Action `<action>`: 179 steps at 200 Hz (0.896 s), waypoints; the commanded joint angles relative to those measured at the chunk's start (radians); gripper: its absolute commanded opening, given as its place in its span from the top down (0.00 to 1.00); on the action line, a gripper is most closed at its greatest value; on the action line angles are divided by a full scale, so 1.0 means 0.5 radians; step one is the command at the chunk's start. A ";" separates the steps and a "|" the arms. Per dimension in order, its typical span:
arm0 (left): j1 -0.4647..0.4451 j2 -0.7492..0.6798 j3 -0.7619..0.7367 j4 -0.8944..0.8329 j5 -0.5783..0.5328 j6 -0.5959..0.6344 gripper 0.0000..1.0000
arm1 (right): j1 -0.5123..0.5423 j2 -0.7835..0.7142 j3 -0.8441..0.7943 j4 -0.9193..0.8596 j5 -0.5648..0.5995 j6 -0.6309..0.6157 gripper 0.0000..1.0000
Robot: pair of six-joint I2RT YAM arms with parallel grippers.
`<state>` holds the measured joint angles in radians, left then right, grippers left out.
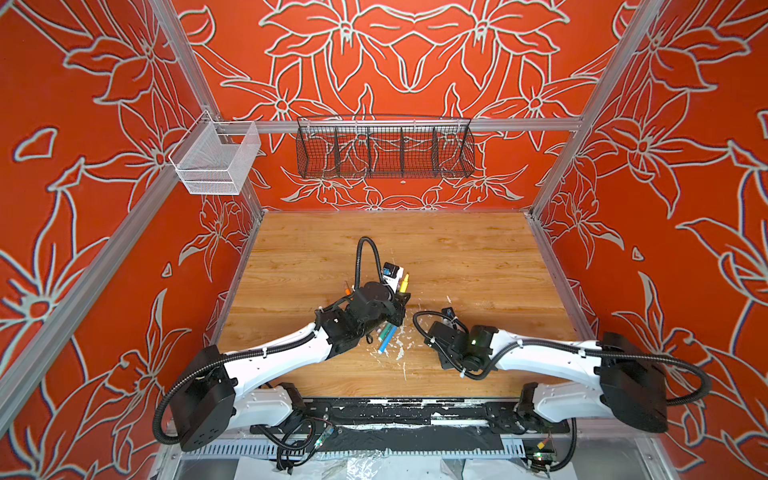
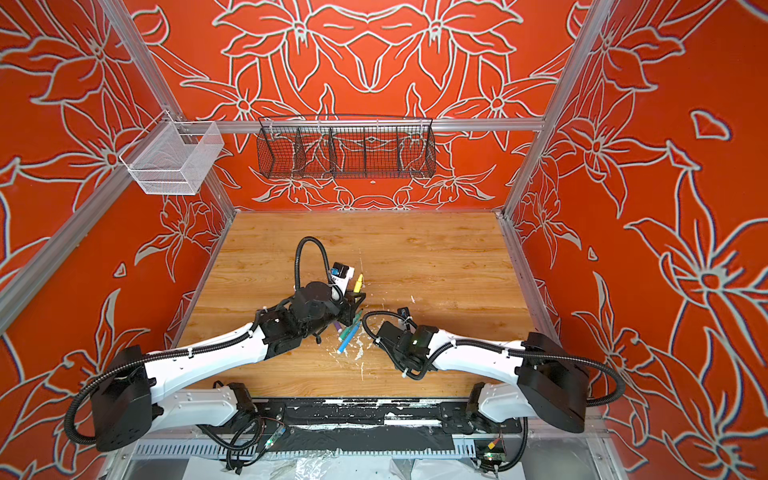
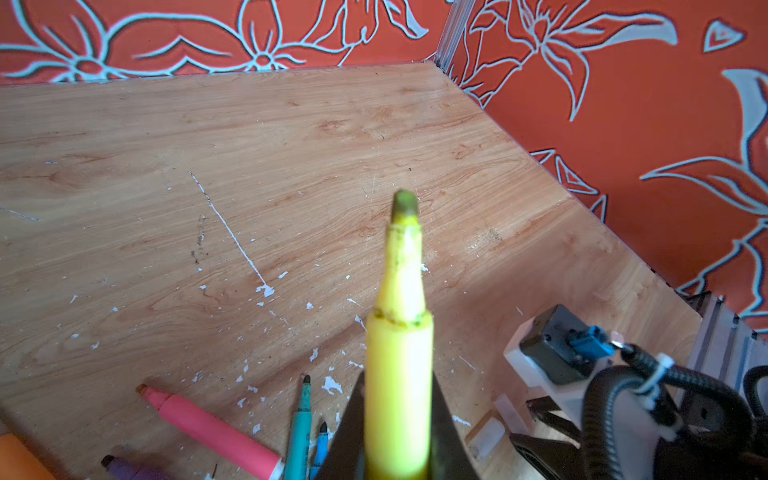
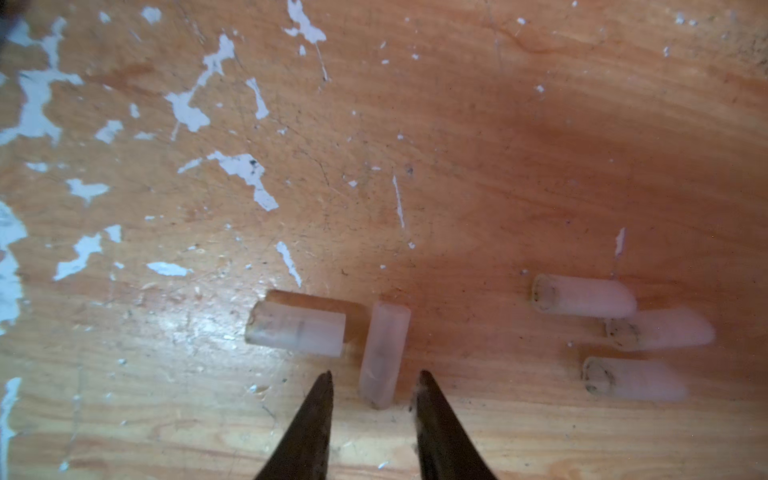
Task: Insert the pens into the pen caps
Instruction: 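Close the right gripper on an upright translucent pen cap and lift it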
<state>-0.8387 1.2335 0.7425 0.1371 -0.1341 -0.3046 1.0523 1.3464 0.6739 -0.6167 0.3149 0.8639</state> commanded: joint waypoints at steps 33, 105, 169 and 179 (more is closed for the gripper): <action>-0.004 -0.038 0.012 0.014 0.010 -0.016 1.00 | -0.076 0.147 -0.006 0.115 0.010 -0.002 0.60; -0.004 -0.021 0.018 0.014 0.017 -0.010 1.00 | -0.113 0.232 -0.011 0.184 0.005 -0.017 0.59; -0.004 -0.004 0.024 0.016 0.028 -0.010 1.00 | -0.117 0.081 -0.119 0.124 -0.025 0.032 0.60; -0.004 -0.005 0.024 0.017 0.029 -0.010 1.00 | -0.117 0.052 -0.136 0.120 -0.028 0.032 0.60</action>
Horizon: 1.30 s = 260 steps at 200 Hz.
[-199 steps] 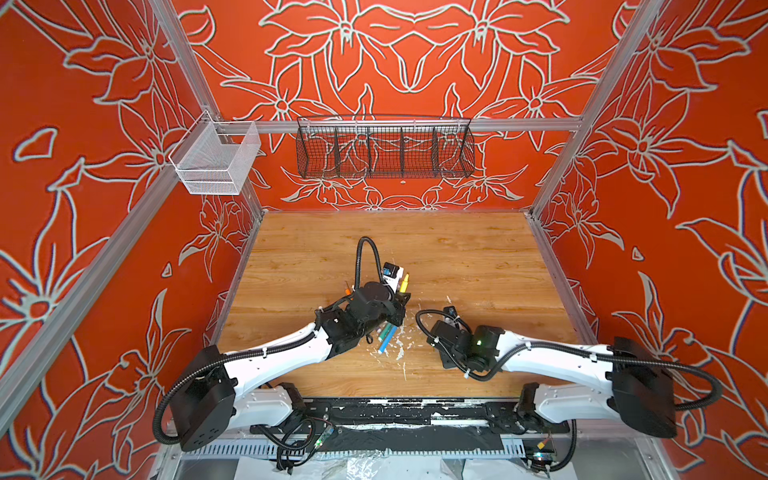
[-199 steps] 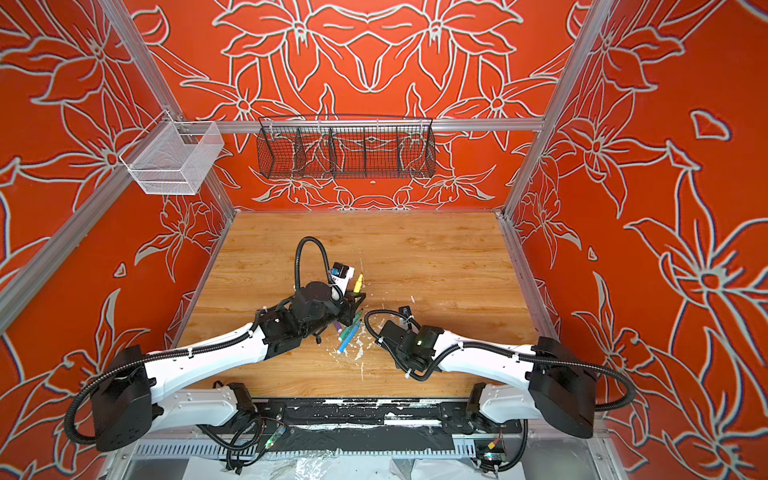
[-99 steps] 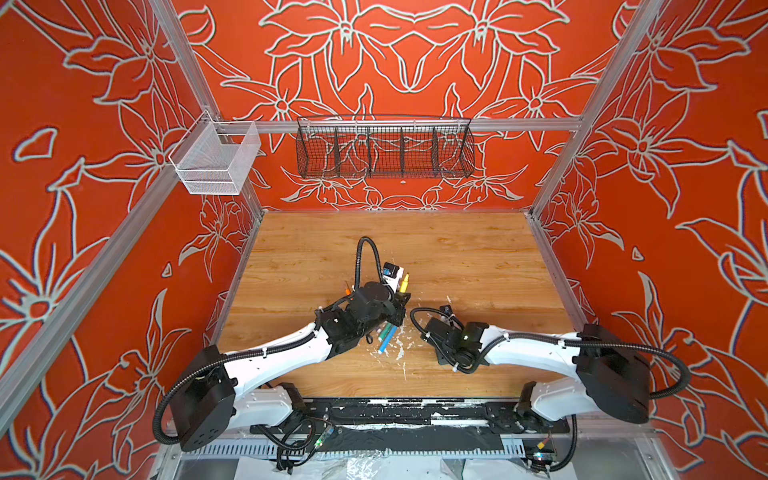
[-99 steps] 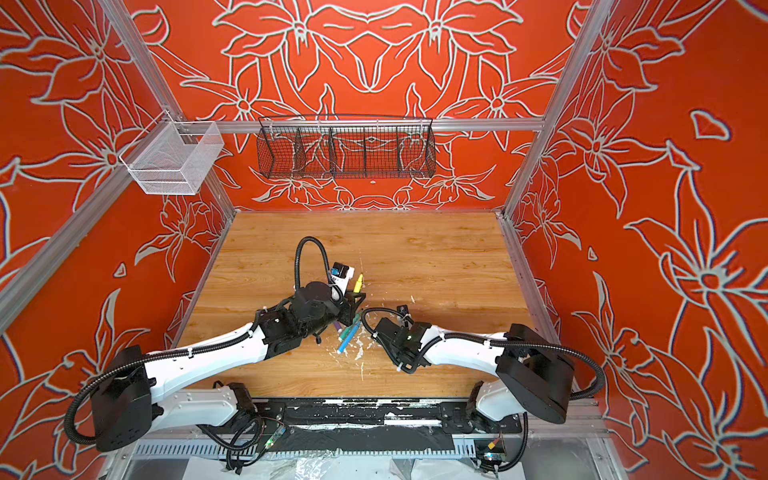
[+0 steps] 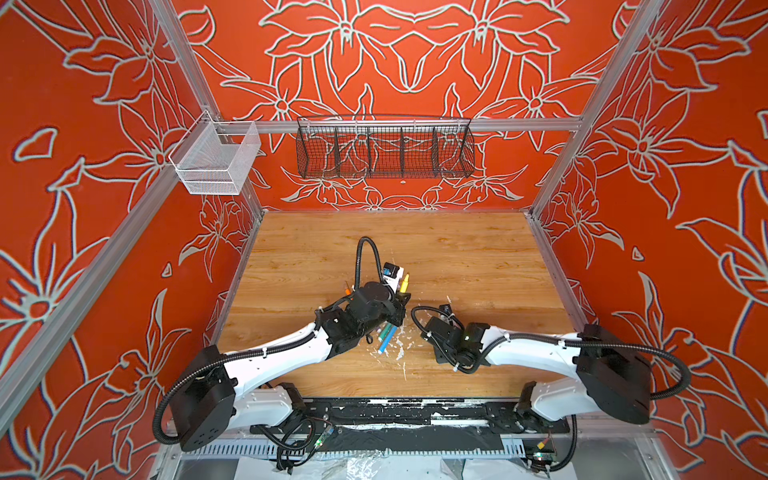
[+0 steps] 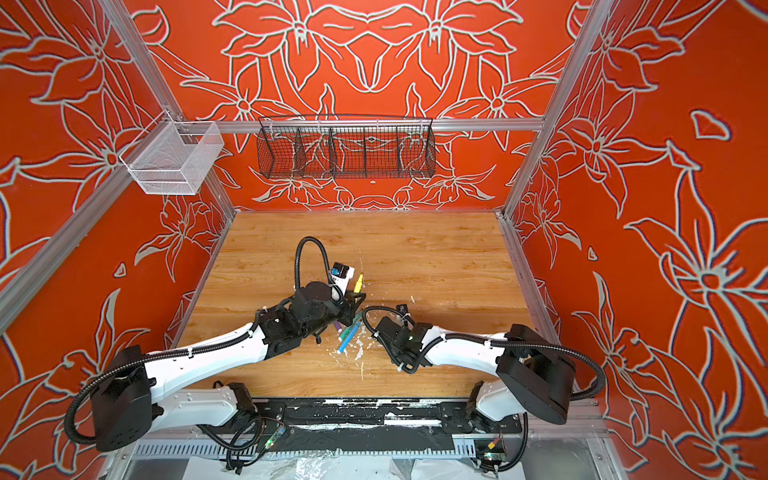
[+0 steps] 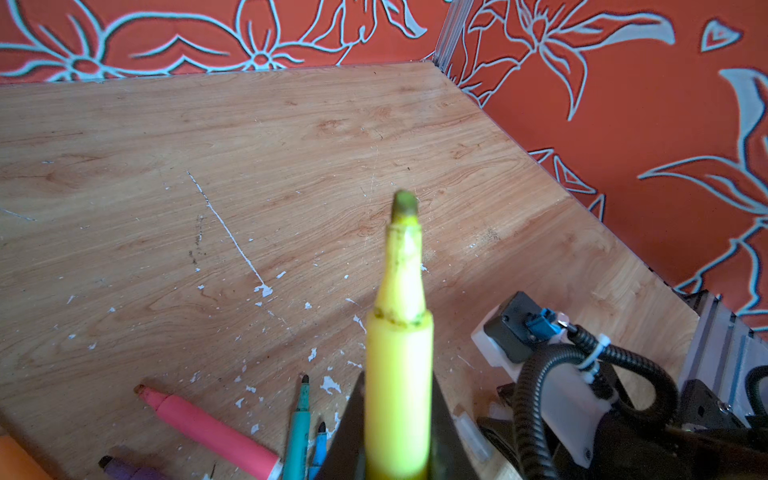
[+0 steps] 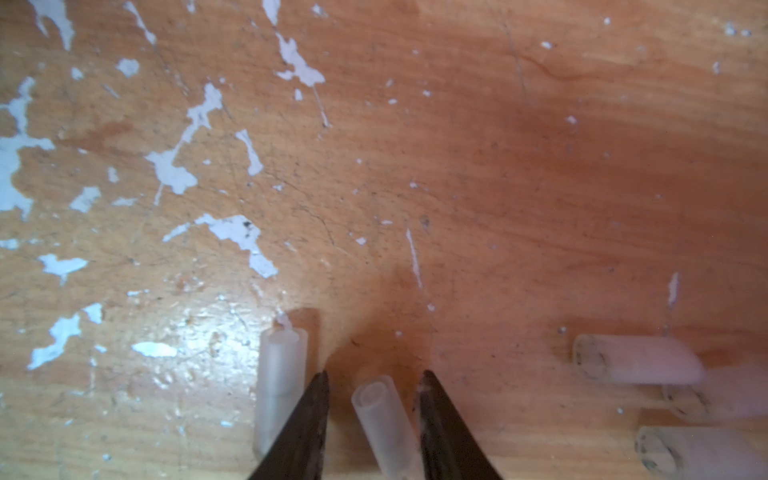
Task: Insert the pens into the pen caps
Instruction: 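Close the right gripper on an upright translucent pen cap and lift it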
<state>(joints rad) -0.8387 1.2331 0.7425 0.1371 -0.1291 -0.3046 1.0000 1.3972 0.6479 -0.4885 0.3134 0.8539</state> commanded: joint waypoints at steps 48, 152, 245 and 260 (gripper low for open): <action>-0.002 -0.002 0.027 0.012 0.016 -0.010 1.00 | -0.014 -0.073 -0.149 -0.072 -0.040 0.043 0.66; -0.004 0.005 0.030 0.014 0.025 -0.010 1.00 | -0.058 -0.119 -0.240 -0.018 -0.056 0.062 0.83; -0.004 0.043 0.058 0.038 0.239 -0.021 1.00 | -0.061 -0.802 -0.060 -0.074 0.304 0.033 0.87; -0.007 0.046 0.061 0.053 0.297 -0.023 1.00 | -0.061 -0.944 0.010 0.010 0.333 -0.041 0.87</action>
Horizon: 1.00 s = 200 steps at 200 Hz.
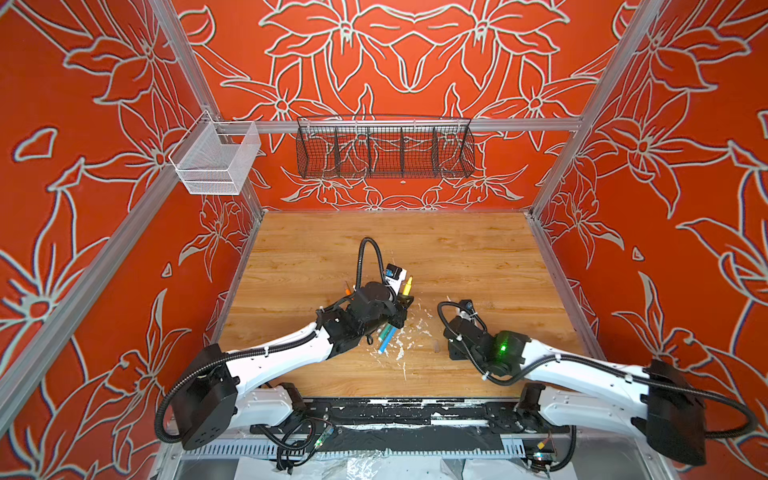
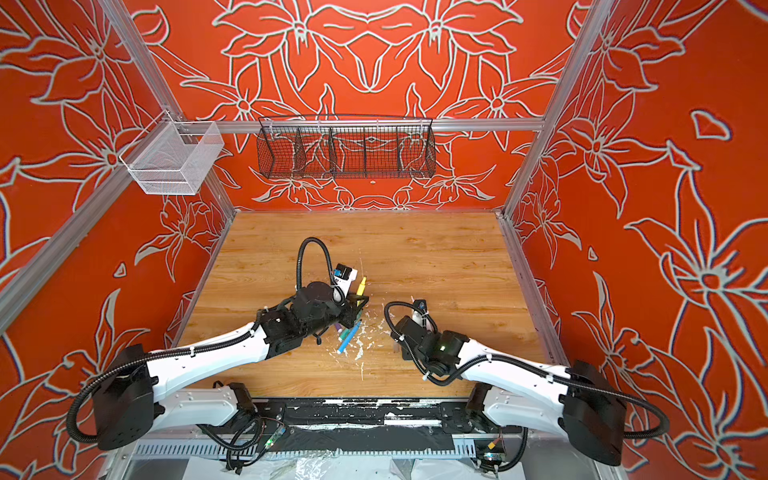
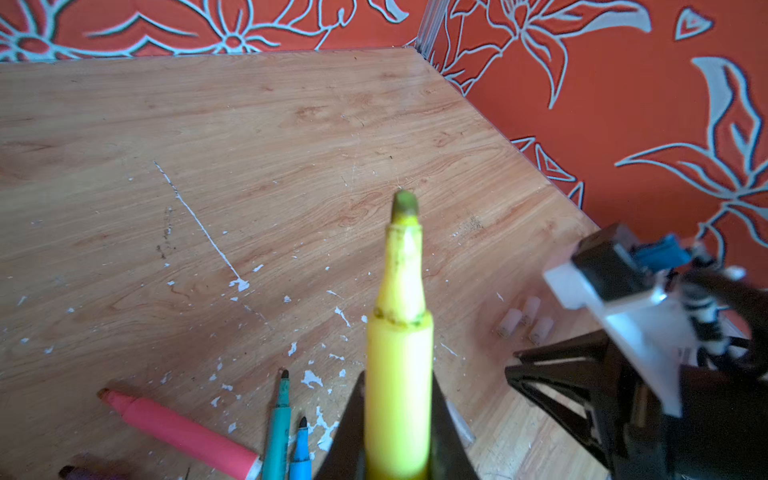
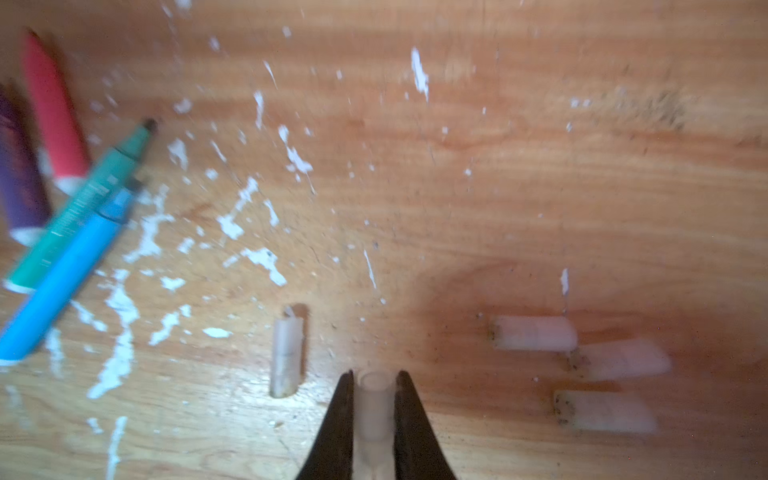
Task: Insert the pens into the pen caps
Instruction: 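Close the right gripper on an upright translucent pen cap and lift it, then carry the pen cap with the right gripper over the yellow marker tip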
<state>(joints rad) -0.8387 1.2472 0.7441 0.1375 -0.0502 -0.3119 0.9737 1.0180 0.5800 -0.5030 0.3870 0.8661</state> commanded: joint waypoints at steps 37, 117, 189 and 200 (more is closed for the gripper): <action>-0.018 -0.003 0.010 0.150 0.268 -0.005 1.00 | -0.010 -0.379 0.322 0.336 0.202 -0.252 0.88; -0.074 -0.020 -0.011 0.230 0.422 0.060 1.00 | -0.020 -0.201 0.551 1.012 0.082 -0.455 0.88; -0.124 -0.070 -0.039 0.268 0.434 0.122 1.00 | -0.091 -0.024 0.589 1.262 -0.125 -0.421 0.95; -0.126 -0.079 -0.045 0.266 0.417 0.120 1.00 | -0.091 -0.022 0.573 1.266 -0.117 -0.409 0.95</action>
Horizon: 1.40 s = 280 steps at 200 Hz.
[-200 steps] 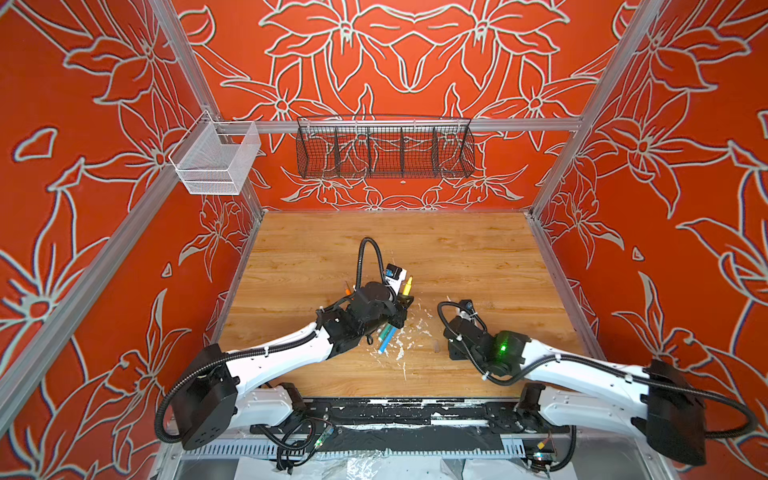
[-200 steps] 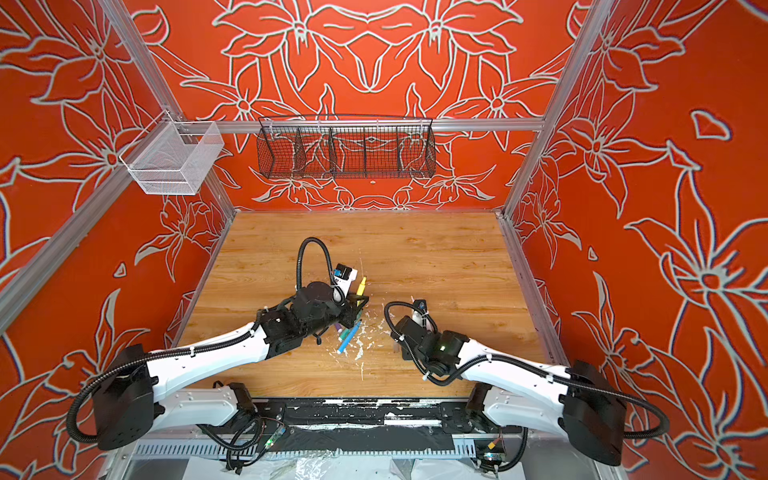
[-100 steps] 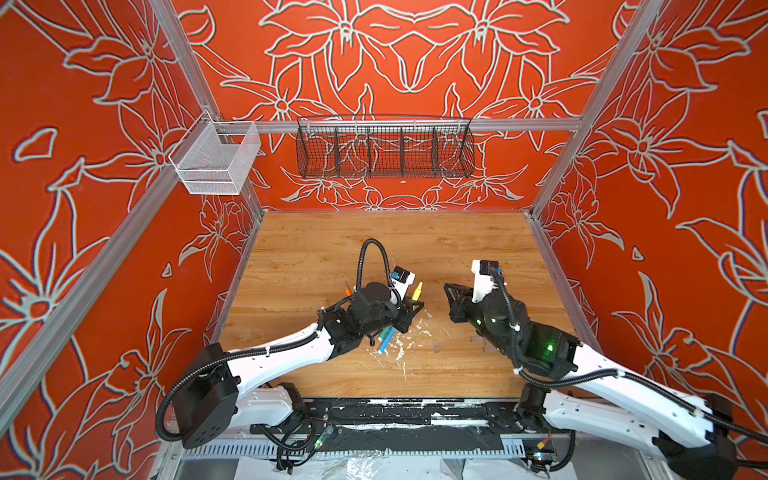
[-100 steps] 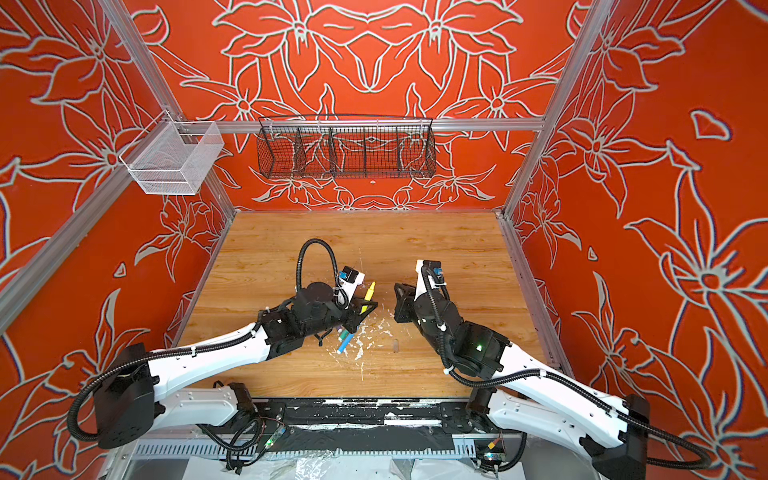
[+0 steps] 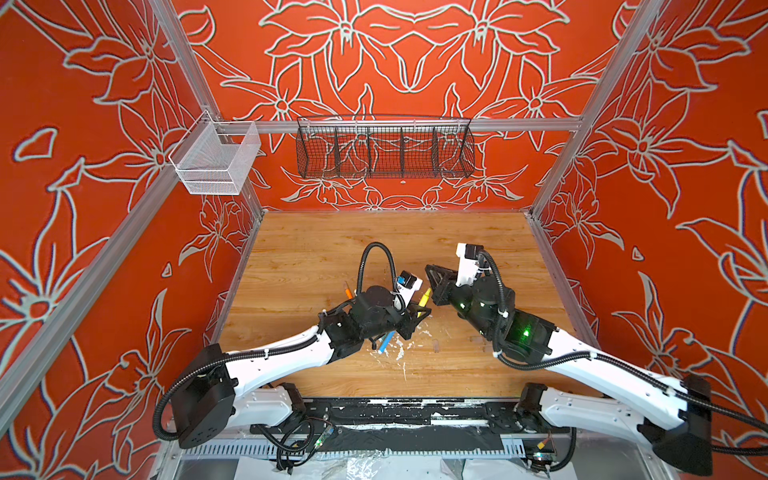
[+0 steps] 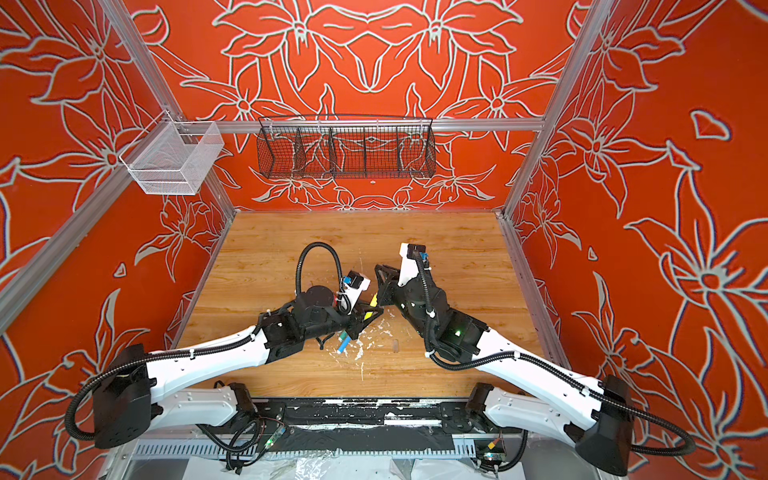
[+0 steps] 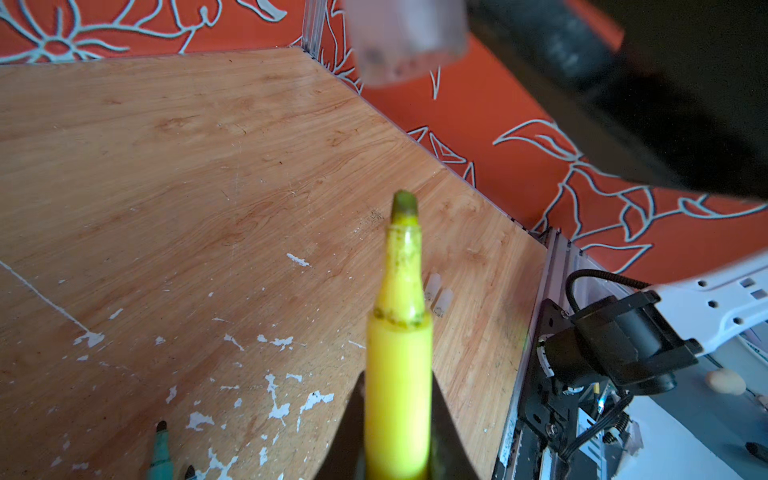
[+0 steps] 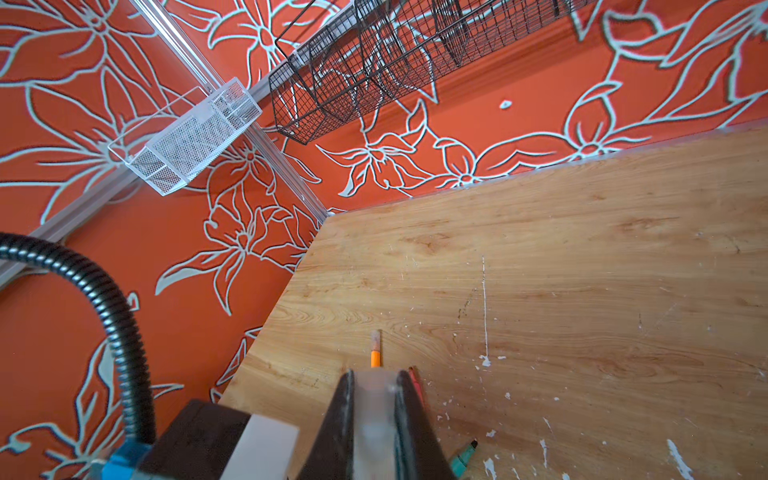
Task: Insert the pens into the pen caps
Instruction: 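Carry the pen cap with the right gripper over the yellow marker tip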
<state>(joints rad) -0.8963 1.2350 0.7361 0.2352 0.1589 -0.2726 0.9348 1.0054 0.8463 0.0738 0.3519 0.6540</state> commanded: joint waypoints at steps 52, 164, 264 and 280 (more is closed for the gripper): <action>-0.011 -0.116 -0.058 0.073 -0.068 0.039 1.00 | -0.017 -0.035 -0.081 0.157 0.004 0.096 0.97; -0.011 -0.122 -0.055 0.036 -0.205 0.027 1.00 | -0.012 0.002 -0.262 0.313 -0.099 0.239 1.00; 0.044 -0.128 -0.059 0.020 -0.243 -0.149 1.00 | 0.155 -0.006 -0.519 0.578 -0.078 0.467 1.00; 0.045 -0.150 -0.076 0.018 -0.291 -0.166 1.00 | 0.237 0.017 -0.574 0.665 0.002 0.515 1.00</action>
<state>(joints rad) -0.8890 1.1931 0.7021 0.1967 0.0528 -0.3279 0.9874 1.0065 0.6083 0.3557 0.3241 0.8497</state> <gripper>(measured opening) 0.152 0.168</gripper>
